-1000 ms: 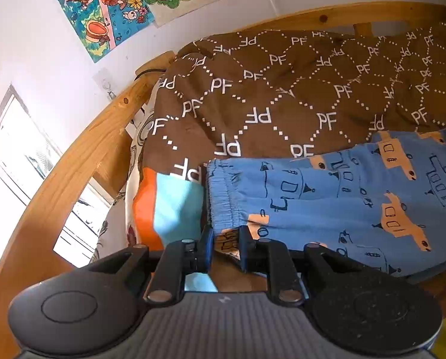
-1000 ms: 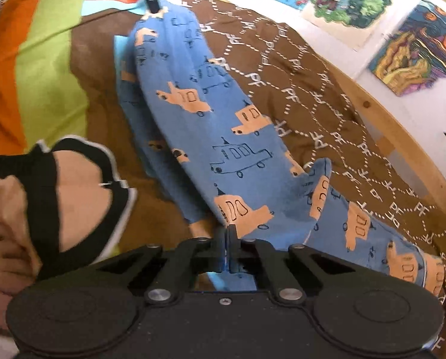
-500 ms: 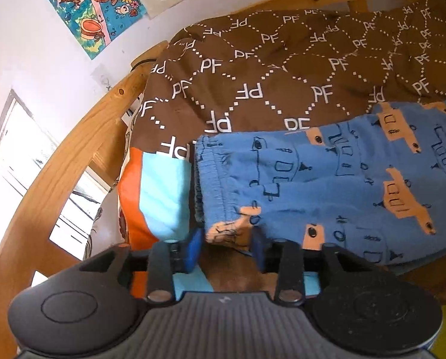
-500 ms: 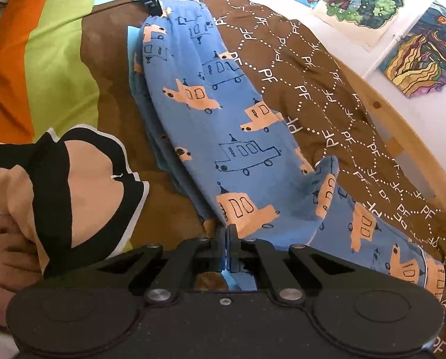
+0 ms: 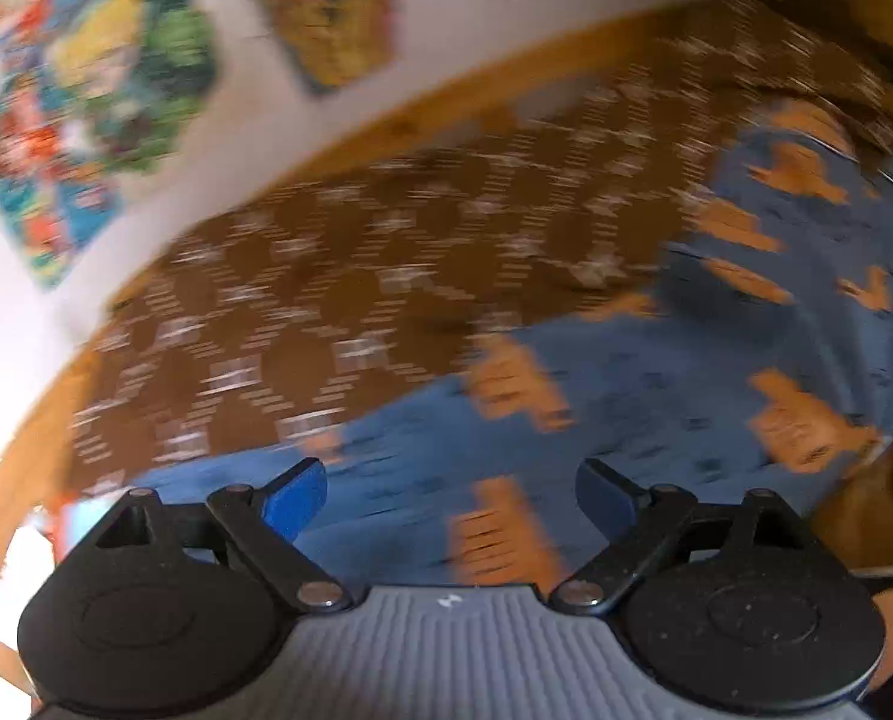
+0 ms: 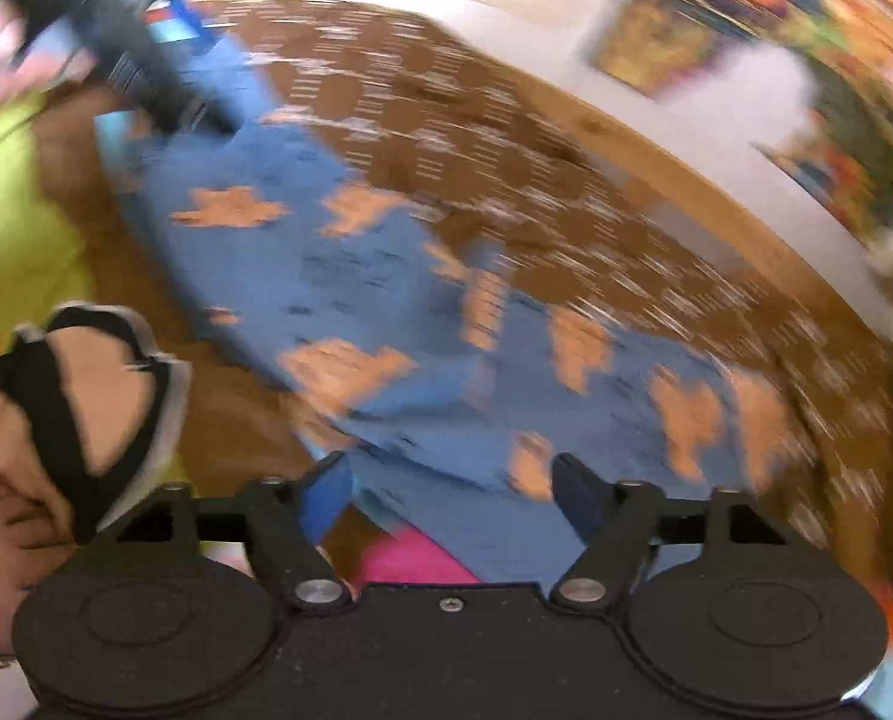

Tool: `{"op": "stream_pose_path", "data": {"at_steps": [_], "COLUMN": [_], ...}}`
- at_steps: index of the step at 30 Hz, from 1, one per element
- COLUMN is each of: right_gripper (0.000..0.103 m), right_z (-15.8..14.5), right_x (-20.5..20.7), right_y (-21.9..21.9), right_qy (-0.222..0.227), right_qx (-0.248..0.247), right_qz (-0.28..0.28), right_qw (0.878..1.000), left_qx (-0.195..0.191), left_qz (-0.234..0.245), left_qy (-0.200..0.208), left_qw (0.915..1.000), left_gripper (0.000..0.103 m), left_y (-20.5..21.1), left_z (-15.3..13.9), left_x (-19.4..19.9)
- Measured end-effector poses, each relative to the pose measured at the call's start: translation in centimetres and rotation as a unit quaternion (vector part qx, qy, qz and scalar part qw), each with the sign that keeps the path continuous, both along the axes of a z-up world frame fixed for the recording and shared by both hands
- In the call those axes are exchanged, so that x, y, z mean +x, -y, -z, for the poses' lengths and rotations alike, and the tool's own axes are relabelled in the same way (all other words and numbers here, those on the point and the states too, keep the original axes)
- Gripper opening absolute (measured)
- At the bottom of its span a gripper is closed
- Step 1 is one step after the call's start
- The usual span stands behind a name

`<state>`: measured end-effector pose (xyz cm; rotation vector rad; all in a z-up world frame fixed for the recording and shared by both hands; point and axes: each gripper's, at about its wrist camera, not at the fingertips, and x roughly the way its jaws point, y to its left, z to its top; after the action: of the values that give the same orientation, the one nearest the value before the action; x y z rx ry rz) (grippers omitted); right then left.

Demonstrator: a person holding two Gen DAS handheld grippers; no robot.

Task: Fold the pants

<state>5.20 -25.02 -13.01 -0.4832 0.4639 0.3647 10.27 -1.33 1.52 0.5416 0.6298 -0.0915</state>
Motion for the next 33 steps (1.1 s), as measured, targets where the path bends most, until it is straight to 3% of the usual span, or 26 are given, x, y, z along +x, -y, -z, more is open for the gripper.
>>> {"op": "stream_pose_path", "data": {"at_steps": [5,10,12,16,20,24,28,30,33], "right_gripper": [0.095,0.1,0.101,0.1,0.101,0.102,0.101,0.095,0.088], "right_z": [0.5,1.2,1.8,1.9,0.6,-1.1,-3.0,-3.8,-4.5], "right_x": [0.2,1.9,2.8,3.1,3.1,5.0,8.6,10.7,13.7], "right_y": [4.5,5.8,5.8,6.5,9.3,12.4,14.2,14.3,14.5], "right_qy": [0.007,-0.001,-0.021,-0.022,-0.015,-0.046,-0.095,-0.114,-0.132], "right_qx": [0.052,0.078,0.078,0.095,0.153,0.21,0.26,0.273,0.282], "right_qz": [0.101,0.146,0.152,0.158,0.167,0.147,0.107,0.09,0.096], "right_qw": [0.994,0.986,0.985,0.983,0.974,0.966,0.955,0.951,0.946], "left_qx": [0.038,0.076,0.068,0.003,-0.03,-0.061,-0.047,-0.029,-0.023], "left_qz": [0.042,0.067,0.064,0.09,0.175,0.238,0.298,0.315,0.315], "left_qy": [-0.043,-0.014,-0.022,-0.026,0.008,0.004,0.018,0.02,0.008], "left_qw": [0.9975,0.9947,0.9954,0.9956,0.984,0.9694,0.9531,0.9484,0.9488], "left_gripper": [0.093,0.095,0.095,0.096,0.101,0.101,0.098,0.09,0.076], "left_y": [3.2,3.2,3.1,3.1,5.1,7.7,10.0,11.1,12.1], "left_z": [4.8,6.5,6.1,4.0,3.1,3.0,3.4,3.9,4.4], "left_x": [0.7,-0.9,-0.8,-0.9,-1.3,-0.8,-1.7,-2.0,-1.7]}}
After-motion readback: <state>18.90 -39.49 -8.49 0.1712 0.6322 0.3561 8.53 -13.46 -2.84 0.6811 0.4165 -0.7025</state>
